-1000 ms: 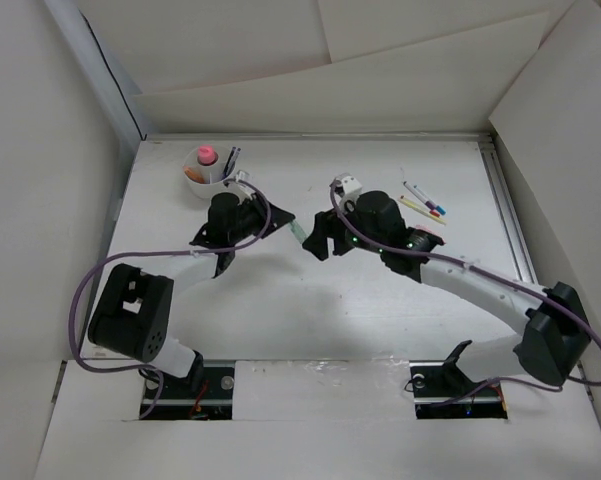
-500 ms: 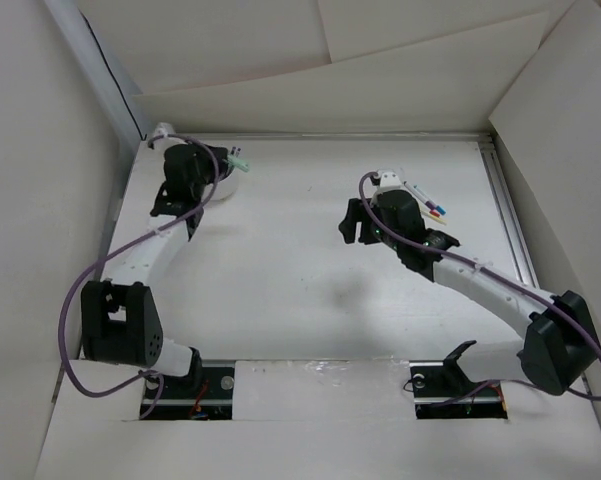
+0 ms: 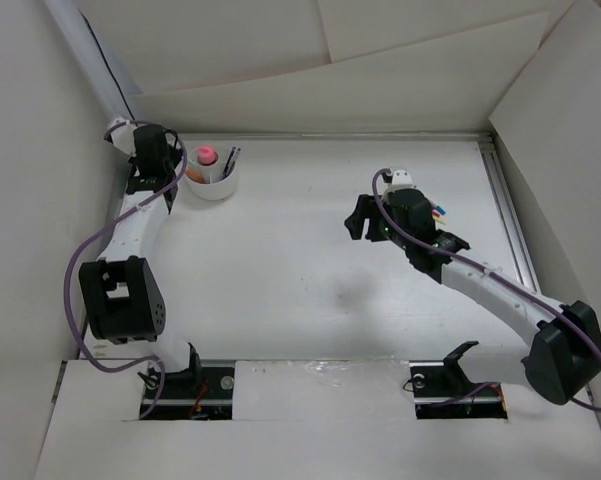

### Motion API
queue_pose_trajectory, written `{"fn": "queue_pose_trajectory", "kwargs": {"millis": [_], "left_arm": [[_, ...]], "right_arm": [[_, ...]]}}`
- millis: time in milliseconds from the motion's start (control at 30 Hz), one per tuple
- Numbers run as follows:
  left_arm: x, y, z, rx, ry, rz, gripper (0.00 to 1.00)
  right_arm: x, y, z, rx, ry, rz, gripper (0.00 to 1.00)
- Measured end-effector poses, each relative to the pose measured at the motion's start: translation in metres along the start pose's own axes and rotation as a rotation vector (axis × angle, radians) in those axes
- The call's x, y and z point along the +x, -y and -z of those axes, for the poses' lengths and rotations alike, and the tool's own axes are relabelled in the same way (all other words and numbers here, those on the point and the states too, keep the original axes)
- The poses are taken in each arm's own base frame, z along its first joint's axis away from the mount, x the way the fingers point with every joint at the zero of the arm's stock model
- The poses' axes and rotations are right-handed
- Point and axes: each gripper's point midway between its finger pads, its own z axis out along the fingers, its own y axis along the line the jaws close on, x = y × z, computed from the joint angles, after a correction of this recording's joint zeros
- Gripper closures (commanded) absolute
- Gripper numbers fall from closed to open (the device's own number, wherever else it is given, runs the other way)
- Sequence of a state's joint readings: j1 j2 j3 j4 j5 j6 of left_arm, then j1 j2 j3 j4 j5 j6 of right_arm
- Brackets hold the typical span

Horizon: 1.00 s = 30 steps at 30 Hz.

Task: Sort the stationery into containers
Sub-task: Place the stationery into the container

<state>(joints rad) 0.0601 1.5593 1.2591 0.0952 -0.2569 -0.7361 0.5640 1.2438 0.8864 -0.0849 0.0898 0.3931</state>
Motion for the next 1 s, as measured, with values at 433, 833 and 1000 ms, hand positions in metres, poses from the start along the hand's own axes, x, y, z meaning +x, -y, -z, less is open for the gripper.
{"fn": "queue_pose_trajectory", "kwargs": {"millis": [433,833,1000], "left_arm": [[0.036,-0.035,-0.045,-0.138,-0.039,-0.113,1.00],[0.050,-0.022,-0.056,-0.126,-0.026,-0.139,1.00],[0.055,-0.026,-0.061,-0.133,-0.031,-0.144,1.00]], "right_arm": [[0.006,-0.003,-0.007,-0.024,-0.022,-0.004,0.26],[0.014,-0.003,-0.015,-0.034,-0.049,0.000,0.26],[0.014,-0.004,-0.015,-0.038,-0.047,0.001,0.26]]}}
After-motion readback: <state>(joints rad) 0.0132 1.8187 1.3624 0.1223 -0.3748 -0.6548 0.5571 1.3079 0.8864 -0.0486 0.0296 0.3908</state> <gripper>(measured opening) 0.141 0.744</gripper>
